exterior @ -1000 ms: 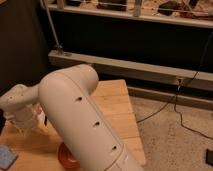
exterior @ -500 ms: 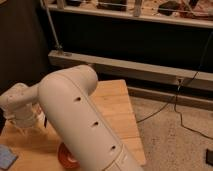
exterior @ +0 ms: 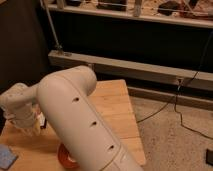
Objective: Push the eraser across the table
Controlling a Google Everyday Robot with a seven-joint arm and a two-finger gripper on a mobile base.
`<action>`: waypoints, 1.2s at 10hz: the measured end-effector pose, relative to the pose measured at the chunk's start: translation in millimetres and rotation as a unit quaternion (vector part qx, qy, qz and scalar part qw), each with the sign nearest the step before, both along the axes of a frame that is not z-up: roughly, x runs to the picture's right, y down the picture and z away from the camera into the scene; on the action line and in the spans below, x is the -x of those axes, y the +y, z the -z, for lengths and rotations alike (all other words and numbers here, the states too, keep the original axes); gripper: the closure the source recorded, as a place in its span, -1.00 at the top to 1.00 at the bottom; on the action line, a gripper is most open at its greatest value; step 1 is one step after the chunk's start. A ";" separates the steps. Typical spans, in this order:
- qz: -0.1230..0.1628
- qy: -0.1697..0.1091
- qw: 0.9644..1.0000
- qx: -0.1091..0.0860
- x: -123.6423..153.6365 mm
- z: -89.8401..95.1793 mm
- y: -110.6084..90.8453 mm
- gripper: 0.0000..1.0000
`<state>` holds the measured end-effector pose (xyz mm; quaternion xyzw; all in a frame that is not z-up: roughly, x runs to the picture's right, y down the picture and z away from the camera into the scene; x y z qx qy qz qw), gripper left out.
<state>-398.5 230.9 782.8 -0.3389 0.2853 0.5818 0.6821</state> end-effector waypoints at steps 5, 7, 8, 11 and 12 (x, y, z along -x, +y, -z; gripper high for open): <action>0.005 0.004 1.000 0.000 -0.9 -12.1 -6.3 -0.17; 0.005 0.006 1.000 0.002 -3.0 -16.7 -8.9 -0.17; 0.005 0.007 1.000 0.003 -4.3 -19.3 -10.2 -0.17; 0.007 0.006 1.000 0.008 -5.7 -26.1 -12.8 -0.17; 0.007 0.006 1.000 0.008 -5.4 -27.5 -13.8 -0.17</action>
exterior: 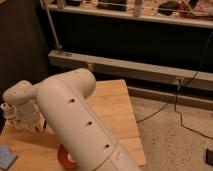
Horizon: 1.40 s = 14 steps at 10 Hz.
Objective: Push the eraser across the table
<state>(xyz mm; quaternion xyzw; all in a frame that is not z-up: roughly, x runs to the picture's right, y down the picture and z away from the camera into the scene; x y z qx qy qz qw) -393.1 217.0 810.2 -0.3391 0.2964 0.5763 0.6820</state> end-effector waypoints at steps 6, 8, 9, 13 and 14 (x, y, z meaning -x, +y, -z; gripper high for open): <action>0.013 0.003 1.000 -0.014 3.4 -15.0 -21.1 -0.17; 0.016 0.008 1.000 -0.013 4.1 -21.1 -24.7 -0.17; 0.016 0.010 1.000 -0.014 4.2 -24.5 -27.2 -0.17; -0.003 0.020 1.000 -0.023 3.9 -40.4 -43.4 -0.17; -0.010 0.025 0.999 -0.026 0.9 -44.2 -49.1 -0.17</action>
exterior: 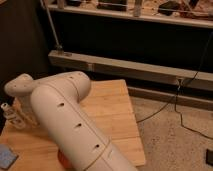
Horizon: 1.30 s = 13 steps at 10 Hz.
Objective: Push the eraser across the table
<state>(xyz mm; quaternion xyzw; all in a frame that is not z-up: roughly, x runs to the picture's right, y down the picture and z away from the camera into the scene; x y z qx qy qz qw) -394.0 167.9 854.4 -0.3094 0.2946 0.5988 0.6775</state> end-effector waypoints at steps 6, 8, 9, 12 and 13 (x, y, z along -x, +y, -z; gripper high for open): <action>-0.020 0.006 1.000 -0.021 -3.0 -13.7 -28.5 -0.17; -0.016 0.006 1.000 -0.026 -1.8 -14.6 -37.3 -0.17; -0.015 0.006 1.000 -0.026 -0.8 -15.1 -38.3 -0.17; -0.008 0.005 1.000 -0.023 2.2 -16.9 -36.2 -0.17; -0.007 0.006 1.000 -0.022 2.1 -17.3 -35.9 -0.17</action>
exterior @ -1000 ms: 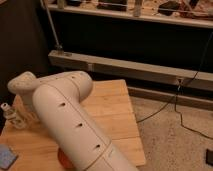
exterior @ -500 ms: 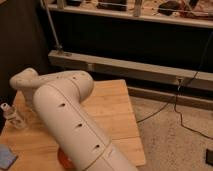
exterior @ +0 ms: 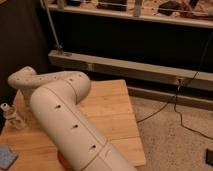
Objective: Push the eraser across the table
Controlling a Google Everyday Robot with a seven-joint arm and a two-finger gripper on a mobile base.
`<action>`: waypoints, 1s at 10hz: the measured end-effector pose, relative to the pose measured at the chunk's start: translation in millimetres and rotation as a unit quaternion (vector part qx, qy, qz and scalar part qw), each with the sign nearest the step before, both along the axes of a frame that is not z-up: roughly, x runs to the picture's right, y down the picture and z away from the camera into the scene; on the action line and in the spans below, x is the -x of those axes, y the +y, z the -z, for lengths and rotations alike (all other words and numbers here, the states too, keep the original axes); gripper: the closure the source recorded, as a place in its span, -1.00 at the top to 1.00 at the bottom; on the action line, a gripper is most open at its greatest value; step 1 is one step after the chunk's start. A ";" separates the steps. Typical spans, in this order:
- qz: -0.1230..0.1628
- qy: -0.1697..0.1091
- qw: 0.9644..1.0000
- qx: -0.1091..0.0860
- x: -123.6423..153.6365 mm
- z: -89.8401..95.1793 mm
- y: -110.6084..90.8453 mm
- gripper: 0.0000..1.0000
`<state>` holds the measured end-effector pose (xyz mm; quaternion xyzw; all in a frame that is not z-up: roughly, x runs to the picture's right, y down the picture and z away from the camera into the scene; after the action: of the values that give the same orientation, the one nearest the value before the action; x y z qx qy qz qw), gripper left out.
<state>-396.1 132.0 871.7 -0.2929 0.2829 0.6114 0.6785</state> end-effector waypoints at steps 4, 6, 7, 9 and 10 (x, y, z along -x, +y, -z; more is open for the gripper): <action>0.000 -0.001 1.000 0.003 -0.1 0.4 1.9 -0.17; -0.003 -0.008 1.000 -0.020 3.5 -3.2 -7.2 -0.17; -0.006 -0.012 0.999 -0.034 6.1 -6.4 -11.6 -0.17; -0.011 -0.018 0.998 -0.053 7.8 -12.2 -12.5 -0.17; -0.011 -0.017 0.998 -0.058 4.9 -15.4 -10.9 -0.17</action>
<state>-401.0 121.1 887.1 -0.2660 0.2322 0.6293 0.6923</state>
